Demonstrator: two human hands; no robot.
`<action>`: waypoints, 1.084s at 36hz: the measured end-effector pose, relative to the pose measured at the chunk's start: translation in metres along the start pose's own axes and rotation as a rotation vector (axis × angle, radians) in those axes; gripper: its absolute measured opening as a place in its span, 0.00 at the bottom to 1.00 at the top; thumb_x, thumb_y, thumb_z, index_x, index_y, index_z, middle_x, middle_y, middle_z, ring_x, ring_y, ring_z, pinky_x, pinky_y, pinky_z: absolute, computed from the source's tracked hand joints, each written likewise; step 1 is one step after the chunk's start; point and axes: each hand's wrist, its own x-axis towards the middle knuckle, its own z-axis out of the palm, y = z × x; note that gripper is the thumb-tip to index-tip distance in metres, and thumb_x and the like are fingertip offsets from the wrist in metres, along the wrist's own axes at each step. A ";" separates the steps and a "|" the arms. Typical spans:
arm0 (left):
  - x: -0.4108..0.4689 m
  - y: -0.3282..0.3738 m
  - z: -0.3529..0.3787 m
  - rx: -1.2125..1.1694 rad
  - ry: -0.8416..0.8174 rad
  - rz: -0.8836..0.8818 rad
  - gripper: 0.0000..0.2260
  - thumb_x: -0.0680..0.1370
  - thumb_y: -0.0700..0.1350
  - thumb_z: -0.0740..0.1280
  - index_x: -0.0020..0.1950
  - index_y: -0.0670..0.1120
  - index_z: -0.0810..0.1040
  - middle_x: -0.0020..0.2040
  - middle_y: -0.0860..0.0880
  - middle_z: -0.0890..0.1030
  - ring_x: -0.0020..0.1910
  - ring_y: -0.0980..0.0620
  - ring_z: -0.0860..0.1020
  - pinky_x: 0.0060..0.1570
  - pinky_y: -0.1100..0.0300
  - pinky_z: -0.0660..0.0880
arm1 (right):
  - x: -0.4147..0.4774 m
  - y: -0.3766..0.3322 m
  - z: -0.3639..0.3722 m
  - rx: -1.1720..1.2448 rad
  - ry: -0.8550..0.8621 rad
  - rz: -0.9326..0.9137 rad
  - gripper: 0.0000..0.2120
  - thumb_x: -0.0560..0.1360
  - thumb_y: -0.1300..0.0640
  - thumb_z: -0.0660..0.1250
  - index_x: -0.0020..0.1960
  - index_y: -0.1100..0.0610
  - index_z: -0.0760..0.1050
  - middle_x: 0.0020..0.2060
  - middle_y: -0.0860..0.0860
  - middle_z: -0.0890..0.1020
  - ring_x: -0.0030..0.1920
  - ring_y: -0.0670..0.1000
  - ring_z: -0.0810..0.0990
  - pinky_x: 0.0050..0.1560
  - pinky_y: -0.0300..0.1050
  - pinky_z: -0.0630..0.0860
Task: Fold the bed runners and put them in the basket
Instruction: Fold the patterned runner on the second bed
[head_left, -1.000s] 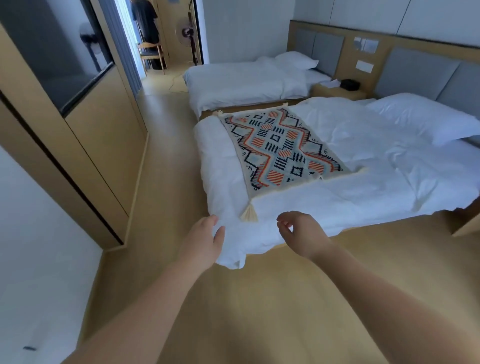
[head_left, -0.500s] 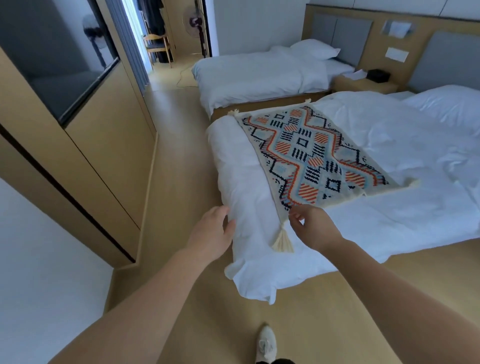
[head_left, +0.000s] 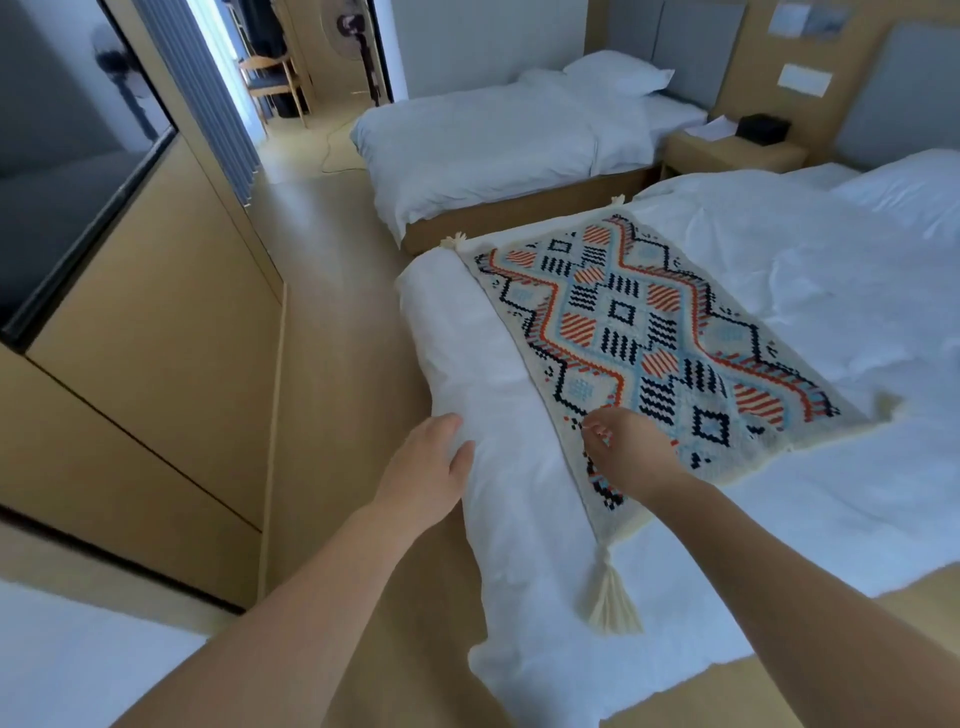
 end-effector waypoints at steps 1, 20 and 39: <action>0.014 -0.005 0.001 -0.009 -0.017 0.015 0.16 0.80 0.54 0.57 0.64 0.49 0.70 0.59 0.52 0.74 0.55 0.54 0.73 0.49 0.62 0.66 | 0.010 0.000 0.002 -0.005 0.013 0.017 0.11 0.78 0.58 0.63 0.56 0.59 0.79 0.51 0.54 0.83 0.48 0.52 0.81 0.46 0.40 0.73; 0.276 -0.096 0.012 -0.080 -0.336 0.461 0.20 0.80 0.53 0.58 0.70 0.48 0.66 0.68 0.50 0.71 0.66 0.52 0.68 0.59 0.63 0.63 | 0.154 -0.047 0.060 -0.122 0.260 0.509 0.14 0.78 0.53 0.61 0.60 0.57 0.78 0.57 0.53 0.81 0.54 0.53 0.79 0.53 0.45 0.74; 0.365 0.052 0.127 0.097 -0.695 0.883 0.25 0.81 0.52 0.55 0.76 0.44 0.57 0.76 0.47 0.59 0.74 0.50 0.56 0.71 0.56 0.54 | 0.152 0.075 0.031 -0.088 0.368 0.967 0.16 0.79 0.51 0.59 0.63 0.56 0.74 0.62 0.53 0.77 0.57 0.55 0.78 0.55 0.51 0.76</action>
